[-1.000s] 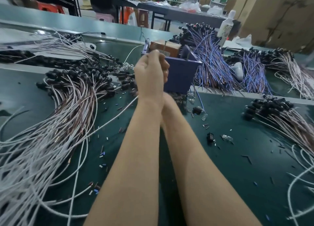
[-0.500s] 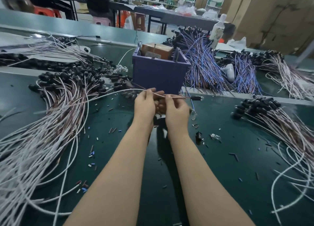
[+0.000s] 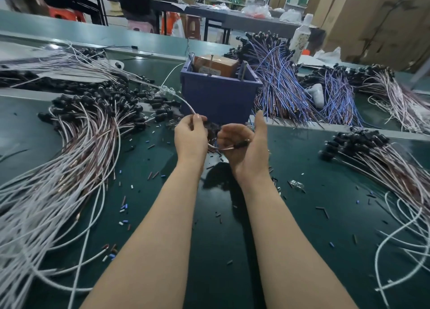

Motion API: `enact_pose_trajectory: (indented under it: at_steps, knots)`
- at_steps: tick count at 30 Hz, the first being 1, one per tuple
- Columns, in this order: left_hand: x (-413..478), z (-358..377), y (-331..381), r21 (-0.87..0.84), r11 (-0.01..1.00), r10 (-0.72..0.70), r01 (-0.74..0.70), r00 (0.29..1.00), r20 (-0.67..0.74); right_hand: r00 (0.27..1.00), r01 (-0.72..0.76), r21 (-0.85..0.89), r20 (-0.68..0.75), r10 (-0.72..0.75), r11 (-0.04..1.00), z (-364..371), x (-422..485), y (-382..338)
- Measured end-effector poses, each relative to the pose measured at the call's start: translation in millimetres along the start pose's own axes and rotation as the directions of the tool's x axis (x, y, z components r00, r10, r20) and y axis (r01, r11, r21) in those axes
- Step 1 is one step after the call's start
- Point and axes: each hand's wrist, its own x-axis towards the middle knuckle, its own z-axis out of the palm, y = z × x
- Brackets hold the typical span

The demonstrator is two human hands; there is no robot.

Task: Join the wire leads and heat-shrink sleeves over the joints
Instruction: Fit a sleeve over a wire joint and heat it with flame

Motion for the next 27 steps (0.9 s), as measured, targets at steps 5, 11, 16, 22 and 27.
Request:
enact_pose_trajectory:
  at_steps: [5,11,16,22,27]
  knots:
    - [2,-1,1,-0.021,0.999,-0.038,0.039,0.998,0.048,0.938,-0.273,0.148,0.260,0.229,0.951,-1,0,-2]
    - [-4,3,-4,0.113,0.989,0.070,-0.090,0.983,0.167,0.995,-0.026,-0.204,-0.095,0.007,0.979,8,8,16]
    - [-7,6,-2,0.104,0.989,0.063,-0.103,0.943,0.328,0.970,0.072,-0.274,-0.202,-0.131,0.959,8,11,19]
    - [-8,4,-3,0.116,0.983,0.075,-0.145,0.884,0.462,0.973,0.073,-0.238,-0.197,-0.122,0.968,2,13,19]
    - [-10,3,1,0.064,0.993,0.052,-0.095,0.868,0.493,0.948,0.107,-0.279,-0.260,-0.182,0.954,3,15,21]
